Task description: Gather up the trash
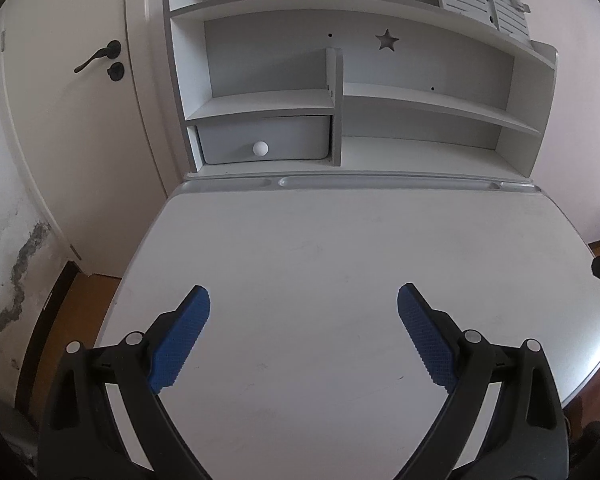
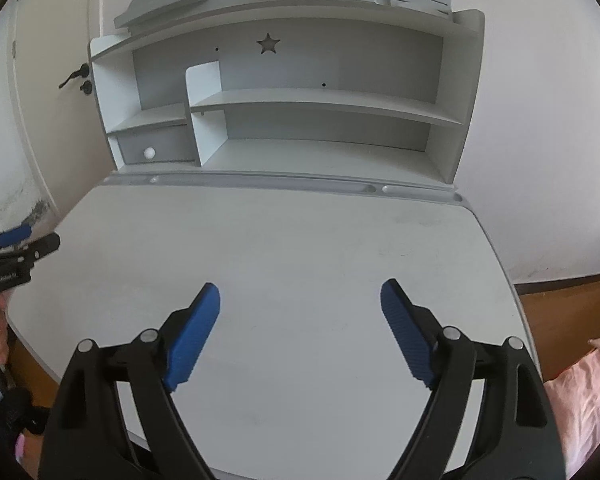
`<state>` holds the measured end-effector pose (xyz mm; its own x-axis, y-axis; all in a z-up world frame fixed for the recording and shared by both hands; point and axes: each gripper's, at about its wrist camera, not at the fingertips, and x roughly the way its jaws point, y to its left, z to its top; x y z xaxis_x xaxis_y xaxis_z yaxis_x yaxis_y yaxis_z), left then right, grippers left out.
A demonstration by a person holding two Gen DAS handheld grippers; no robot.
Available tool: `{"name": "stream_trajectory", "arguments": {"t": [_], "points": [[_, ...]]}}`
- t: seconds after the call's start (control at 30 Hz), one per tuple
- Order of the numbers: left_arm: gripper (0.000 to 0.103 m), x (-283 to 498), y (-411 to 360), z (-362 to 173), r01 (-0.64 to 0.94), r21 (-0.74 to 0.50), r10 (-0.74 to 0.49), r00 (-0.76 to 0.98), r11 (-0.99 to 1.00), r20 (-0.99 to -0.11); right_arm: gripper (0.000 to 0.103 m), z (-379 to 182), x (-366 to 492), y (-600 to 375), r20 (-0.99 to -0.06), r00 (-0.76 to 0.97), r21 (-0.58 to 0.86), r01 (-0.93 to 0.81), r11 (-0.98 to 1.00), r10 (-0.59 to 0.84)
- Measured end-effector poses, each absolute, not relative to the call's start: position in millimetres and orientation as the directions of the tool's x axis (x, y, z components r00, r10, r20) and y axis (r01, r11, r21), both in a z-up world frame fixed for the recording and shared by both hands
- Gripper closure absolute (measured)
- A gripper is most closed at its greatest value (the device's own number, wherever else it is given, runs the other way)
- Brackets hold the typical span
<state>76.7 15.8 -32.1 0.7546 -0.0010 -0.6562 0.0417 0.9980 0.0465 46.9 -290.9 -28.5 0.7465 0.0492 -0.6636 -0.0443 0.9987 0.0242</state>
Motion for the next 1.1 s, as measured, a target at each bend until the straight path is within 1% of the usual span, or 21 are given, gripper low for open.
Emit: {"name": "stream_trajectory", "arguments": {"t": [0.4,1.1], "points": [[0.011,68.5,7.8,-34.0,0.058,0.069,0.001,0.76,0.996,-0.65,0.023,-32.4,35.5,-299.8,-0.664,0.746,0.033,-0.044,0.998,0.055],[0.011,69.6,8.6,-35.0,0.063,0.062,-0.007,0.754,0.996,-0.656,0.021,-34.5,35.9,-298.2,-0.673,0.736,0.039,-0.056,0.998,0.068]]}}
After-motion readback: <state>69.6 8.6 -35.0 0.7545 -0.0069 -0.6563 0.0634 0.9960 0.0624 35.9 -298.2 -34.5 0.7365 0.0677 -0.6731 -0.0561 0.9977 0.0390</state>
